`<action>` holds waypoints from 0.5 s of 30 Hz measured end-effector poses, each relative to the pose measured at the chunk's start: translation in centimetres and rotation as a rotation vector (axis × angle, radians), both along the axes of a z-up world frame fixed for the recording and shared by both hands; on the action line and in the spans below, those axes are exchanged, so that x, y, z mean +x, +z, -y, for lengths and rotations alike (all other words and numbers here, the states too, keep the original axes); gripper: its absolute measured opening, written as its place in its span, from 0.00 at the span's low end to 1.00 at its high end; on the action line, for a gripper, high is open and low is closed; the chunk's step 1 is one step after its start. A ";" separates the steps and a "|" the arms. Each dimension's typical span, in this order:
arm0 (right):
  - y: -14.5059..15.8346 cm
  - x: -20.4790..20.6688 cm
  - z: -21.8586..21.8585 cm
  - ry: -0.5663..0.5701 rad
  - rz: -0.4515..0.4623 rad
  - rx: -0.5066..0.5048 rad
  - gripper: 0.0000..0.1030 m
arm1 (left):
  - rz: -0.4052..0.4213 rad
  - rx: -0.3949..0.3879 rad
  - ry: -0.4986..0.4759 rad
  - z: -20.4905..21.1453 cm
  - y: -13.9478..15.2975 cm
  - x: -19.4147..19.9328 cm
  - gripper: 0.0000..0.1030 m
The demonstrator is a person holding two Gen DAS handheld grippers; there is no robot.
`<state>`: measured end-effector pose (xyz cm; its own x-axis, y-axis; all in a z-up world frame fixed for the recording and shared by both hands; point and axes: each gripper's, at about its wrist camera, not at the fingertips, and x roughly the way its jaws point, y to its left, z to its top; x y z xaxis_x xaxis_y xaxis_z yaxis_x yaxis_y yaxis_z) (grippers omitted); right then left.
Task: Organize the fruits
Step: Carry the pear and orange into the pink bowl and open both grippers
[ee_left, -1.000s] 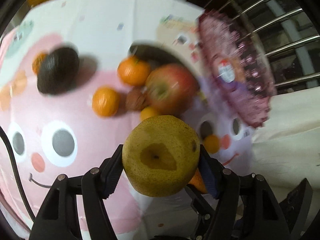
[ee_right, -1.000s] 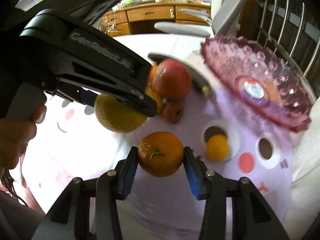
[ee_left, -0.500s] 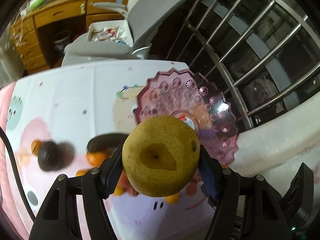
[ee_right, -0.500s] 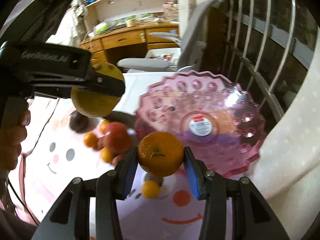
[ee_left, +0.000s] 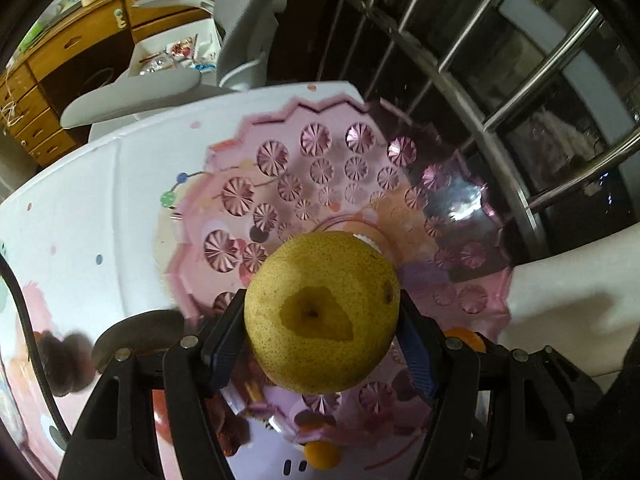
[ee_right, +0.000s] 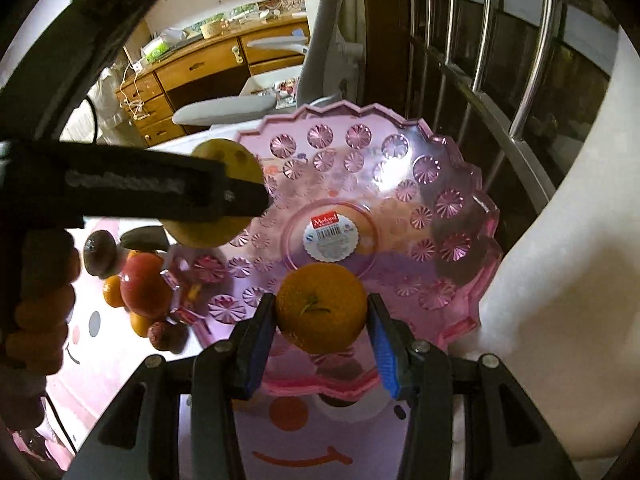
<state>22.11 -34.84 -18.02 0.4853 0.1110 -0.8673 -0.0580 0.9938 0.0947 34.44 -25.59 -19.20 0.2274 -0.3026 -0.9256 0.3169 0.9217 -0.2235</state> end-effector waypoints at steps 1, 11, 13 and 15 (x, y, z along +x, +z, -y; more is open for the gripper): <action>-0.2 0.1 0.0 0.002 -0.008 -0.001 0.45 | -0.009 0.012 -0.002 0.3 -0.5 0.2 0.66; -1.4 0.6 0.4 0.002 -0.056 0.004 0.45 | -0.077 0.069 -0.010 1.1 -3.0 0.8 0.66; -1.5 0.7 0.4 -0.001 -0.062 0.008 0.45 | -0.081 0.074 -0.010 1.1 -3.0 0.8 0.67; -1.4 0.8 0.4 -0.002 -0.066 0.006 0.45 | -0.089 0.074 -0.007 0.9 -3.0 0.8 0.67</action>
<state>22.90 -35.26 -19.47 0.4275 0.1152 -0.8967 -0.0496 0.9933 0.1040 35.23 -26.54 -22.17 0.1413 -0.2342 -0.9619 0.3056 0.9345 -0.1827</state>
